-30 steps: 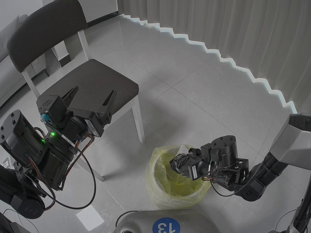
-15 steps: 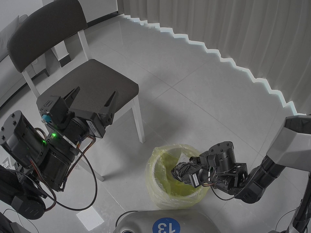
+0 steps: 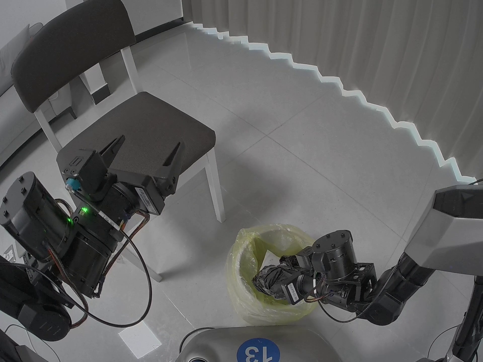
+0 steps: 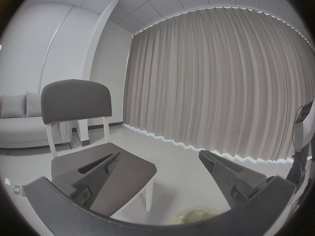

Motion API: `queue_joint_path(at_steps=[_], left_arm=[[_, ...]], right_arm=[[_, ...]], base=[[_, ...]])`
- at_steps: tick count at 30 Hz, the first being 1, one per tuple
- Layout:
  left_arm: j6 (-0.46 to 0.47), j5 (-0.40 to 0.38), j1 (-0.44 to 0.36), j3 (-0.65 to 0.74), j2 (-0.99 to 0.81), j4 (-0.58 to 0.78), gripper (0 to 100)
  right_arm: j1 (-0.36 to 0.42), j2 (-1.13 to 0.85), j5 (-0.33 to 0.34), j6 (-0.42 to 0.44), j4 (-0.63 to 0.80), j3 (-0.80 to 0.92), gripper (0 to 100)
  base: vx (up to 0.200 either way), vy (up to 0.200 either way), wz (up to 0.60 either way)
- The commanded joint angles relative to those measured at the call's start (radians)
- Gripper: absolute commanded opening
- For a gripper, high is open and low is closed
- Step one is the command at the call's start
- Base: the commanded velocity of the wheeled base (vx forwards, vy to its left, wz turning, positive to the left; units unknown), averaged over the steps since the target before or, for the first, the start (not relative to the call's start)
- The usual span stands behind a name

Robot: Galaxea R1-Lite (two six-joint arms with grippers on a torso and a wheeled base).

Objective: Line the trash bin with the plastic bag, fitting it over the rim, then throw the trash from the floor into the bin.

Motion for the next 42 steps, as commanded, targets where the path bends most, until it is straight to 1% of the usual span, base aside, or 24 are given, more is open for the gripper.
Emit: queue_joint_path(at_steps=[1, 2, 4, 5, 7, 9, 14, 15, 18, 19, 20, 21, 24, 31, 36, 38, 42], left_arm=[[0.000, 0.000, -0.001, 0.001, 0.002, 0.000, 100], [0.000, 0.000, -0.001, 0.001, 0.002, 0.000, 100], [0.000, 0.000, -0.001, 0.001, 0.002, 0.000, 100], [0.000, 0.000, 0.001, 0.001, 0.002, 0.000, 100], [0.000, 0.000, 0.001, 0.001, 0.004, 0.000, 100], [0.000, 0.000, -0.001, 0.001, 0.004, 0.000, 100], [0.000, 0.000, -0.002, 0.001, 0.004, 0.000, 100], [0.000, 0.000, -0.002, 0.001, 0.004, 0.000, 100], [0.000, 0.000, -0.002, 0.002, 0.004, 0.000, 100], [0.000, 0.000, -0.002, 0.002, 0.004, 0.000, 100], [0.000, 0.000, -0.002, 0.002, 0.004, 0.000, 100], [0.000, 0.000, -0.004, 0.002, 0.004, 0.000, 100], [0.000, 0.000, -0.005, 0.002, 0.004, 0.000, 100], [0.000, 0.000, -0.013, 0.004, 0.004, 0.000, 100], [0.000, 0.000, -0.013, 0.015, 0.004, -0.002, 100], [0.000, 0.000, -0.013, 0.015, 0.007, -0.002, 100], [0.000, 0.000, -0.013, 0.015, 0.005, -0.002, 100]], right_arm=[[0.026, 0.068, 0.026, 0.009, -0.029, -0.034, 0], [0.026, 0.068, 0.026, 0.009, -0.029, -0.034, 0], [0.037, 0.109, 0.026, 0.044, -0.072, -0.052, 0], [0.047, 0.132, 0.026, 0.077, -0.127, -0.060, 0], [0.047, 0.135, 0.029, 0.087, -0.172, -0.057, 0], [0.047, 0.128, 0.029, 0.087, -0.184, -0.047, 0], [-0.003, 0.096, 0.029, 0.058, -0.169, -0.035, 0], [-0.025, 0.096, 0.029, 0.049, -0.160, -0.037, 0], [-0.045, 0.096, 0.029, 0.048, -0.157, -0.038, 0], [-0.071, 0.093, 0.031, 0.032, -0.150, -0.041, 0], [-0.072, 0.093, 0.031, 0.031, -0.150, -0.041, 0], [-0.097, 0.093, 0.031, 0.020, -0.146, -0.047, 0], [-0.117, 0.103, 0.032, 0.020, -0.147, -0.061, 0], [-0.123, 0.180, 0.034, 0.026, -0.147, -0.098, 0], [-0.120, 0.178, 0.034, 0.015, -0.135, -0.077, 0], [-0.117, 0.168, 0.034, -0.003, -0.109, -0.047, 0], [-0.117, 0.166, 0.038, -0.012, -0.104, -0.057, 0]], base=[[0.000, 0.000, 0.00], [0.000, 0.000, 0.00], [0.000, 0.000, 0.00], [0.000, 0.000, 0.00], [0.000, 0.000, 0.00], [0.000, 0.000, 0.00], [0.000, 0.000, 0.00], [0.000, 0.000, 0.00], [0.000, 0.000, 0.00], [0.000, 0.000, 0.00], [0.000, 0.000, 0.00], [0.000, 0.000, 0.00], [0.000, 0.000, 0.00], [0.000, 0.000, 0.00], [0.000, 0.000, 0.00], [0.000, 0.000, 0.00], [0.000, 0.000, 0.00]])
